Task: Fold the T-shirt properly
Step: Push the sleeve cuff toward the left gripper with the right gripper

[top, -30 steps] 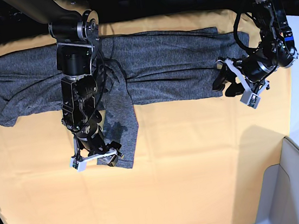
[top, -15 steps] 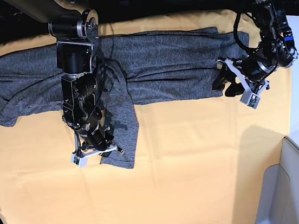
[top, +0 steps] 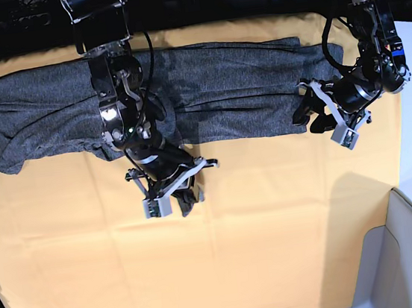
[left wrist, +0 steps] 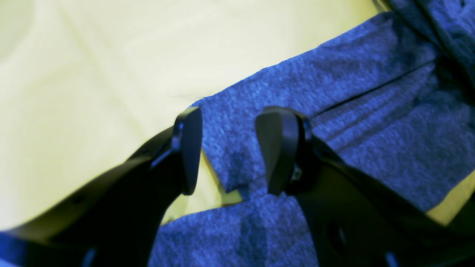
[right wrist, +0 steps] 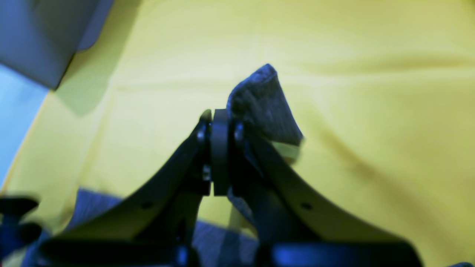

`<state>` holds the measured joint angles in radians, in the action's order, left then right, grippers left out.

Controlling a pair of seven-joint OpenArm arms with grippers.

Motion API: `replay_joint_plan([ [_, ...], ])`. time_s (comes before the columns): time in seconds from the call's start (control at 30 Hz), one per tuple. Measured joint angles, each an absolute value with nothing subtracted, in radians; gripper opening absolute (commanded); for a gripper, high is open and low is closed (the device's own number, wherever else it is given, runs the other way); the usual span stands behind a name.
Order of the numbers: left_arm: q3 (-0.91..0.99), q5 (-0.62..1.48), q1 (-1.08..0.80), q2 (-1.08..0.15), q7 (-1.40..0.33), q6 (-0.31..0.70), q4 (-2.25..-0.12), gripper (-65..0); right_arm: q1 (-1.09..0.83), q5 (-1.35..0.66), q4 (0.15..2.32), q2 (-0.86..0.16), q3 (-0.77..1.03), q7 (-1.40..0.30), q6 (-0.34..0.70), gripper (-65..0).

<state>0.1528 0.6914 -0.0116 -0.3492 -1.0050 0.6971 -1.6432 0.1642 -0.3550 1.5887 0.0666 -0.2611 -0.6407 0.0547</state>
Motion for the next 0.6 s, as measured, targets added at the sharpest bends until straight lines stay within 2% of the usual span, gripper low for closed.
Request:
replay_joint_plan([
  [0.1,0.153,0.691,-0.012,-0.350,-1.006,0.696,-1.643,-38.3,0.122,-0.349,1.653,0.033,-0.383,-0.658,0.044,-65.0],
  [0.33,0.153,0.691,-0.011,-0.350,-1.006,0.696,-1.643,-38.3,0.108,-0.352,1.716,0.027,-0.611,-0.652,0.051,-65.0],
  [0.6,0.157,0.691,-0.011,-0.350,-1.006,0.696,-1.643,-38.3,0.114,-0.352,1.708,0.044,-0.739,-0.653,0.051,-65.0],
])
